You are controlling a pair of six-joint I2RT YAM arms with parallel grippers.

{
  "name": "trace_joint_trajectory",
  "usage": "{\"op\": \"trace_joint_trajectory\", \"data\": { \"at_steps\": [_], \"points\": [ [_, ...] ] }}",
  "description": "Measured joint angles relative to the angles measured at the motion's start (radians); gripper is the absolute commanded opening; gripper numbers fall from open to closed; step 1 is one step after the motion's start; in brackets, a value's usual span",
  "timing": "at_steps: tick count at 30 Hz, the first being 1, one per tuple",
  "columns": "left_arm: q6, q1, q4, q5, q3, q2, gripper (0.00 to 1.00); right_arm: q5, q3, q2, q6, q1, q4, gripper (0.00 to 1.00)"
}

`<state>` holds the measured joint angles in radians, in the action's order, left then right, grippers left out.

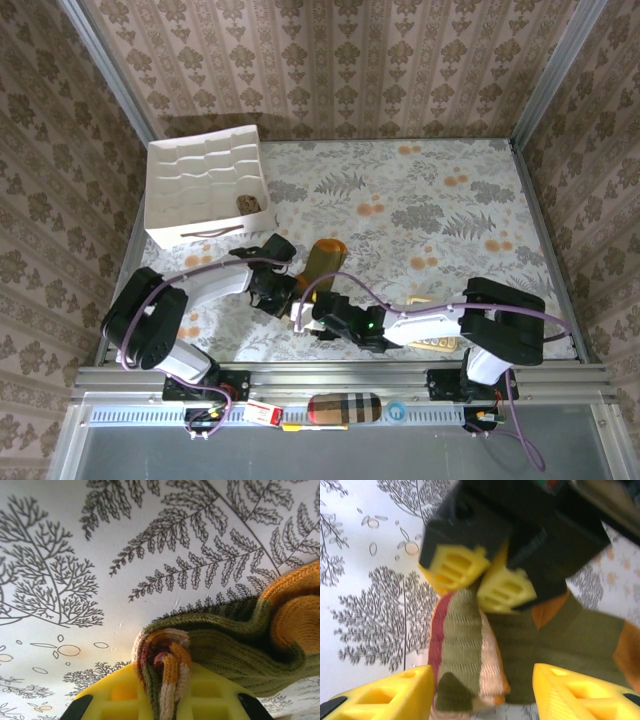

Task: Roll the socks

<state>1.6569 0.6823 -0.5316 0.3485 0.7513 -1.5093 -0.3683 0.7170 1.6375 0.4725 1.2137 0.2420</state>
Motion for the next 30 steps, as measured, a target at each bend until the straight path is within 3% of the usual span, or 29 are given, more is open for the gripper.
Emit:
{"op": "trace_joint_trajectory", "data": {
  "at_steps": [4, 9, 15, 17, 21, 23, 25, 30],
  "points": [
    [-0.016, -0.010, -0.021, 0.016, 0.020, -0.021, 0.00, -0.016, 0.050, 0.058, 0.053, 0.022, 0.003, 0.48],
    [-0.031, -0.014, -0.026, 0.019, 0.024, -0.025, 0.00, -0.030, 0.094, 0.130, 0.068, 0.024, 0.002, 0.21],
    [-0.038, -0.024, -0.025, -0.003, 0.023, -0.017, 0.01, -0.063, 0.116, 0.165, 0.005, 0.022, 0.010, 0.05],
    [-0.039, -0.024, -0.019, -0.013, 0.017, -0.006, 0.13, -0.051, 0.115, 0.165, -0.032, 0.015, 0.013, 0.00],
    [-0.041, -0.037, 0.014, -0.033, -0.026, 0.050, 0.55, 0.055, 0.114, 0.158, -0.107, -0.031, 0.013, 0.00],
    [-0.035, -0.055, 0.028, -0.035, -0.069, 0.101, 0.69, 0.131, 0.113, 0.150, -0.143, -0.069, 0.008, 0.00],
    [-0.022, -0.069, 0.045, -0.033, -0.113, 0.149, 0.77, 0.224, 0.113, 0.144, -0.179, -0.117, 0.002, 0.00],
    [0.008, -0.108, 0.092, -0.048, -0.188, 0.259, 0.81, 0.455, 0.113, 0.142, -0.244, -0.222, -0.006, 0.00]
  ]
}}
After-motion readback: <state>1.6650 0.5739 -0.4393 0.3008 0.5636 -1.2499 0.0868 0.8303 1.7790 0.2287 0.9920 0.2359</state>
